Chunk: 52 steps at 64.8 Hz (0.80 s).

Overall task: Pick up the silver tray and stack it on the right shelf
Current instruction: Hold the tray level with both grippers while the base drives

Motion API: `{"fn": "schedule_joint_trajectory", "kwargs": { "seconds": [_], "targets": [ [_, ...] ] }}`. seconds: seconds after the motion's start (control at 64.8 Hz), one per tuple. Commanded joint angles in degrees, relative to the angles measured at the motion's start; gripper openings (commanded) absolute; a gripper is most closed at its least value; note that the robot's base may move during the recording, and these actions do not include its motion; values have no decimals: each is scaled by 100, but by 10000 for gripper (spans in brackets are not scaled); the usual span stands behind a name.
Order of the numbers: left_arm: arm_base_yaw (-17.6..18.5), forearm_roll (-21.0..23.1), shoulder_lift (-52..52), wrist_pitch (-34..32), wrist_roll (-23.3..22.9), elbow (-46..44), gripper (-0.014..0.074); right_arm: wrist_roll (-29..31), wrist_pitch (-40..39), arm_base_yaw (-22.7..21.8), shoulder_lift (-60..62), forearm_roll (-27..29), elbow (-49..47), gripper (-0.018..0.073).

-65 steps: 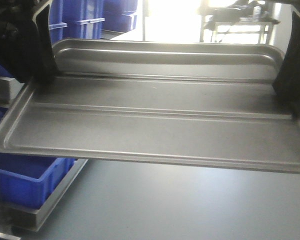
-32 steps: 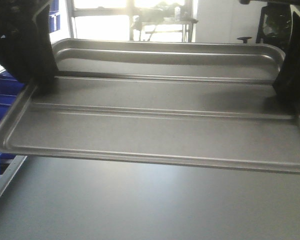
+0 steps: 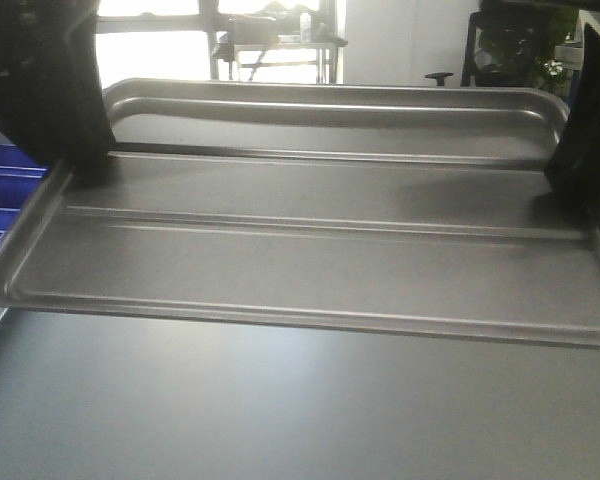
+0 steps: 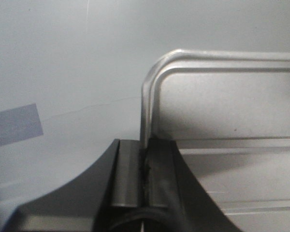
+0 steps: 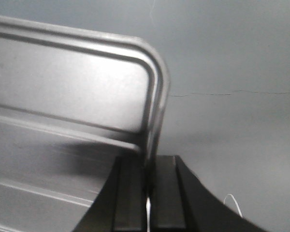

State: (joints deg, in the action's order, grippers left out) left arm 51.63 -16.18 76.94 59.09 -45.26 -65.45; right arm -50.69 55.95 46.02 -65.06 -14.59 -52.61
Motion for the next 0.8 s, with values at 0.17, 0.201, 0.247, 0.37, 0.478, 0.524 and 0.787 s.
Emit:
{"fn": "schedule_joint_trajectory", "kwargs": {
  "seconds": [0.17, 0.201, 0.247, 0.37, 0.478, 0.524, 0.787],
  "targets": [
    [11, -360, -160, 50, -21, -192, -93, 140, 123, -14, 118, -268, -162, 57],
    [11, -360, -160, 50, -21, -192, -93, 140, 123, -14, 118, -268, -162, 57],
    [11, -360, -160, 50, -21, -192, -93, 140, 123, -14, 118, -268, -162, 57],
    [11, -295, -160, 50, -21, -192, -93, 140, 123, -14, 118, -268, -162, 57],
    [11, -295, -160, 50, -21, -192, -93, 140, 123, -14, 118, -268, -162, 57],
    [11, -292, -160, 50, -21, -192, -93, 140, 123, -14, 118, -268, -162, 57],
    [11, -282, -160, 50, -21, -192, -93, 140, 123, -14, 118, -268, -162, 57]
  ]
}}
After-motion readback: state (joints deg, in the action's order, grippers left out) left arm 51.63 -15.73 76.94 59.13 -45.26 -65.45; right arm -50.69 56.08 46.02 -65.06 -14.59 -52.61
